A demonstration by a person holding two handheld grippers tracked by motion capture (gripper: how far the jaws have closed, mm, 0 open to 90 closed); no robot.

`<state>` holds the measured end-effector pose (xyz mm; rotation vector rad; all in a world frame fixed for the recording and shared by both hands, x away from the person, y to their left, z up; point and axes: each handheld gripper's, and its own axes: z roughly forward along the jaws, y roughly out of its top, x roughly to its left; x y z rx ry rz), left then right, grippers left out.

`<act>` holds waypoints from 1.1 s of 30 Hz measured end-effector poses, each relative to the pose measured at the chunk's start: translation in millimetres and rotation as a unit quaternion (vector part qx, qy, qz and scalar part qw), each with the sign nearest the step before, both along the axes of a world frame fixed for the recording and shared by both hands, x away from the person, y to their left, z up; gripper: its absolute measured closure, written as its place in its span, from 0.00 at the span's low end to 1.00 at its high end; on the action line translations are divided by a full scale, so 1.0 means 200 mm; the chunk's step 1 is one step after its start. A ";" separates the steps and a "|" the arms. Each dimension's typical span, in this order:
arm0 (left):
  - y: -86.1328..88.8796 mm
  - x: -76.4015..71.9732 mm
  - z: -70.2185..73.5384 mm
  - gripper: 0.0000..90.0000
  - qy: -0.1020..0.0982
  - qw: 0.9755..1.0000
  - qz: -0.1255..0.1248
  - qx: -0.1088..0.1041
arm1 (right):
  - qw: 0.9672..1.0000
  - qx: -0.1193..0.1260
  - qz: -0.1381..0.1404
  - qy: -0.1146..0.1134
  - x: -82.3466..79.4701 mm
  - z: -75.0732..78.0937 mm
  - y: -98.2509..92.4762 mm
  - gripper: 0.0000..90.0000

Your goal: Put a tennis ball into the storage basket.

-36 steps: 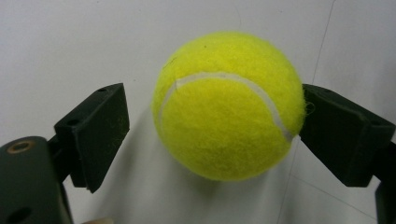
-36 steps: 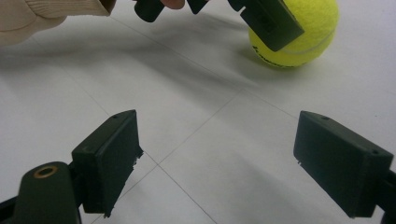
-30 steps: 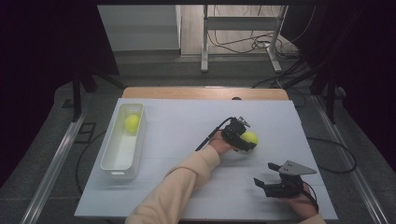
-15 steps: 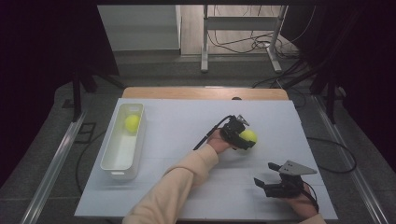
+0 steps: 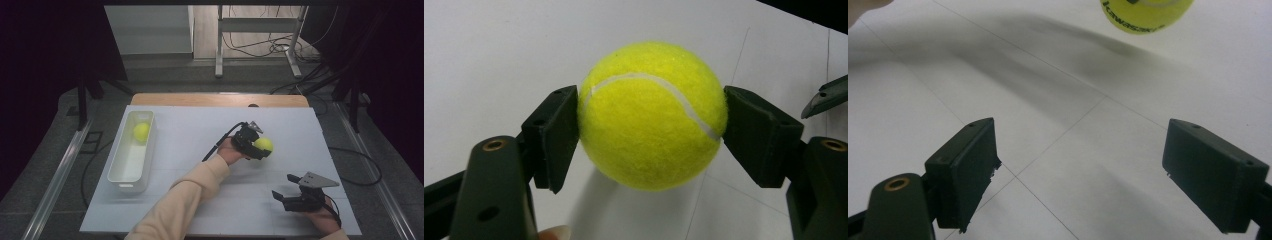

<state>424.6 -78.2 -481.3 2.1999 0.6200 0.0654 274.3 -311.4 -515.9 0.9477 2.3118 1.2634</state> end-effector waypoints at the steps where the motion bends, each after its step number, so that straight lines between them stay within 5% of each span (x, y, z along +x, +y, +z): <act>1: 0.01 0.00 0.00 0.30 -0.001 1.000 0.001 0.000 | 1.000 0.000 0.000 0.000 0.00 0.00 0.00 0.17; 33: 0.28 -0.07 0.08 0.30 -0.021 0.999 0.039 -0.003 | 1.000 0.009 -0.006 -0.004 -0.01 0.02 0.00 0.17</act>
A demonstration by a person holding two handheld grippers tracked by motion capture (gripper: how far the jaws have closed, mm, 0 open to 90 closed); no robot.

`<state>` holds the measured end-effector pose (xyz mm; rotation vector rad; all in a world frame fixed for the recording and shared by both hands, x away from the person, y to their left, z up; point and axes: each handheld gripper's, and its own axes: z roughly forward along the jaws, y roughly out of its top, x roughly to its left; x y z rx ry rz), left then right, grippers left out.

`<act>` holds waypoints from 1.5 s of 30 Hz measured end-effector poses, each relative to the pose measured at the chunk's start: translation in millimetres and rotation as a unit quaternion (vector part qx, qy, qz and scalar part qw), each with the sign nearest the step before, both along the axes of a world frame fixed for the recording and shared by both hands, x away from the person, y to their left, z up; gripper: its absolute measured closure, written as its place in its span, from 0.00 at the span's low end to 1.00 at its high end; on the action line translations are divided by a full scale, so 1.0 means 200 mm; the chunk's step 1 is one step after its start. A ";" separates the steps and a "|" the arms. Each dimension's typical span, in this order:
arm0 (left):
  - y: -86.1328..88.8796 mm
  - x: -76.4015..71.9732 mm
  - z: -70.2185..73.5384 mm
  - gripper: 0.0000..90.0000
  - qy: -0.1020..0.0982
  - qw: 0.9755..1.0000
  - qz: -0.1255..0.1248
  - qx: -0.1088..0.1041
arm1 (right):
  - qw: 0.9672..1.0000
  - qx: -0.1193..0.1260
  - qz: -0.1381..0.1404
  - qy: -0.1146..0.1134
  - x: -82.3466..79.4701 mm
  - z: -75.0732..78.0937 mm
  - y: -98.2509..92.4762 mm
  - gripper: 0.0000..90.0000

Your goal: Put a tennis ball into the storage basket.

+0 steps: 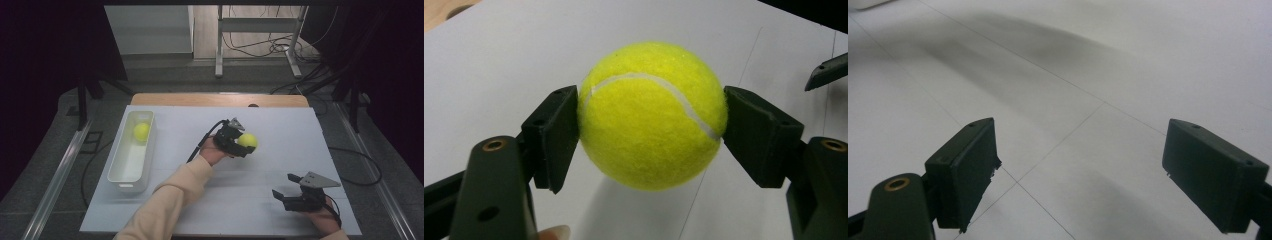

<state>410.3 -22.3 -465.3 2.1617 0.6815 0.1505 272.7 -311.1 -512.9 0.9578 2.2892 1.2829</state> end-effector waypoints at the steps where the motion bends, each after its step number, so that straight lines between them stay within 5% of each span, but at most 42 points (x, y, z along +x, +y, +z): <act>1: 0.01 -0.01 0.01 0.30 -0.001 1.000 0.002 -0.001 | 1.000 0.000 0.000 0.000 0.00 0.00 0.00 0.17; 45: 0.22 -0.08 0.09 0.30 -0.012 0.999 0.032 -0.012 | 1.000 -0.003 -0.002 -0.003 0.00 0.00 0.01 0.17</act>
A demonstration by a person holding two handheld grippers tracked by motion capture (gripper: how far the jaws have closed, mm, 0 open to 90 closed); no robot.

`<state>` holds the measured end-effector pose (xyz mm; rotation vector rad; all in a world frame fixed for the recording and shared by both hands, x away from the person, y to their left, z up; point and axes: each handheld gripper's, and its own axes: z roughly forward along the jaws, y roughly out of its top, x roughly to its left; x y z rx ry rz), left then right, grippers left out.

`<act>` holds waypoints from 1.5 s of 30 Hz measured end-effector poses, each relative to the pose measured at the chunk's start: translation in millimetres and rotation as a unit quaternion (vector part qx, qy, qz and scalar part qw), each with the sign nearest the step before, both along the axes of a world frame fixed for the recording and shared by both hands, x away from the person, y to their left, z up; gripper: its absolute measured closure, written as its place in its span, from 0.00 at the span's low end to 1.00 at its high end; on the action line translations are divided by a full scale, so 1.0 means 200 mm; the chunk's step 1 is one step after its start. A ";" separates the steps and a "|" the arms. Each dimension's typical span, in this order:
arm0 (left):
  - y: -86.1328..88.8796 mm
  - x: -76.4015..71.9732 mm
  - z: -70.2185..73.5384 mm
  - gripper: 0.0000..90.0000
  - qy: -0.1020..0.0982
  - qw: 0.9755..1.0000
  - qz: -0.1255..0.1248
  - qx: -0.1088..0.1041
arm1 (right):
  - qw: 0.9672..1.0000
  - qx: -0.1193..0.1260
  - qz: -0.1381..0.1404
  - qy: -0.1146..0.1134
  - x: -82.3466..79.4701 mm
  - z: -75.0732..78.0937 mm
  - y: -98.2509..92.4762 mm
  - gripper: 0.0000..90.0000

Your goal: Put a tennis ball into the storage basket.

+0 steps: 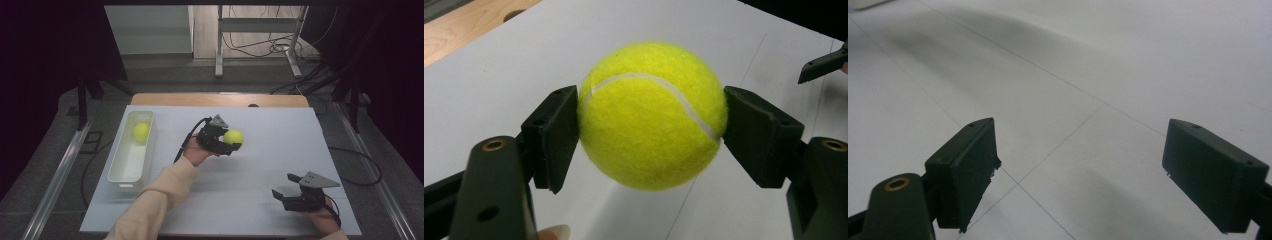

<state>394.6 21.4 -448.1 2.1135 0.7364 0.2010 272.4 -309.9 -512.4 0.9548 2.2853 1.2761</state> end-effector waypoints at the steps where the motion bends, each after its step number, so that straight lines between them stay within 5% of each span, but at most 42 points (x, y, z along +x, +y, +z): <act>1: 0.00 0.00 0.00 0.30 -0.001 1.000 -0.001 0.002 | 1.000 0.000 0.000 0.001 0.00 0.00 0.00 0.17; 45: 0.20 -0.05 0.09 0.30 -0.019 0.999 0.033 -0.009 | 1.000 -0.003 0.000 0.001 0.00 0.00 0.00 0.17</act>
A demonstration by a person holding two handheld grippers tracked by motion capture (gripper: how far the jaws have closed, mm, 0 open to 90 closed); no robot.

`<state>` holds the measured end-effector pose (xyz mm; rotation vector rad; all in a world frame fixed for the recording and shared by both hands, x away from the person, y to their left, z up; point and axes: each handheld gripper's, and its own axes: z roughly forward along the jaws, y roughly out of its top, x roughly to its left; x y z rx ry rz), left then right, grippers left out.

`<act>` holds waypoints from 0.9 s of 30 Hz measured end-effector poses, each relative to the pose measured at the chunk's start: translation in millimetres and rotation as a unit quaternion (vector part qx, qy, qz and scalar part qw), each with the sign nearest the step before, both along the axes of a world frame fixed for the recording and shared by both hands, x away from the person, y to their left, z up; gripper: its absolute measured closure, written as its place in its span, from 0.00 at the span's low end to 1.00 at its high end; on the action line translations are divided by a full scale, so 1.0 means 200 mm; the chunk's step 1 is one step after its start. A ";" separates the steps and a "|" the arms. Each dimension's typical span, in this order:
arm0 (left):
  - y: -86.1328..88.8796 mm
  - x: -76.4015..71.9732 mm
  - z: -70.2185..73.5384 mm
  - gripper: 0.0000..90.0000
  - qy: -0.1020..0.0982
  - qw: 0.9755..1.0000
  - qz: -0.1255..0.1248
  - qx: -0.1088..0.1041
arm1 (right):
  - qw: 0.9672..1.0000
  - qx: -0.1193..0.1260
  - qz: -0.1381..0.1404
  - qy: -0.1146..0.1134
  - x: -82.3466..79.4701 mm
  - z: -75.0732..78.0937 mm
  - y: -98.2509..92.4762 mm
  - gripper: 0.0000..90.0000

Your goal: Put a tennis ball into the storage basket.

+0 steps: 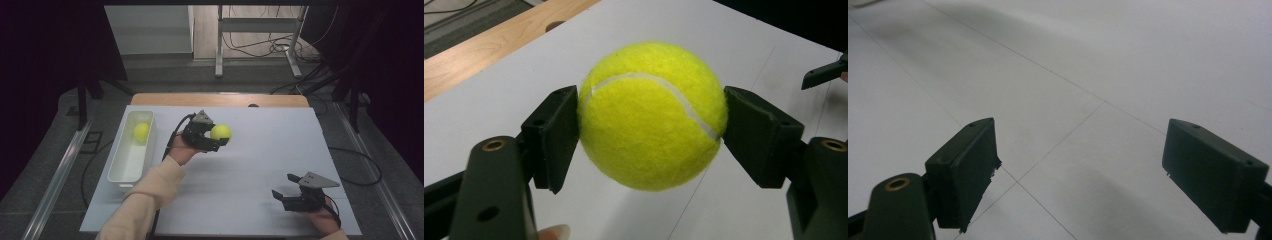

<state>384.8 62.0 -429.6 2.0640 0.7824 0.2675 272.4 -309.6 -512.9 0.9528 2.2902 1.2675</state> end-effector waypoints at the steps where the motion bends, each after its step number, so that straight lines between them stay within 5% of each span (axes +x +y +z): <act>1: 0.01 0.00 0.00 0.30 0.000 1.000 0.001 0.000 | 1.000 0.000 0.000 0.000 0.00 0.00 0.00 0.17; 27: 0.11 -0.02 0.04 0.30 -0.008 1.000 0.019 -0.003 | 1.000 -0.001 -0.002 0.003 0.00 0.00 0.00 0.17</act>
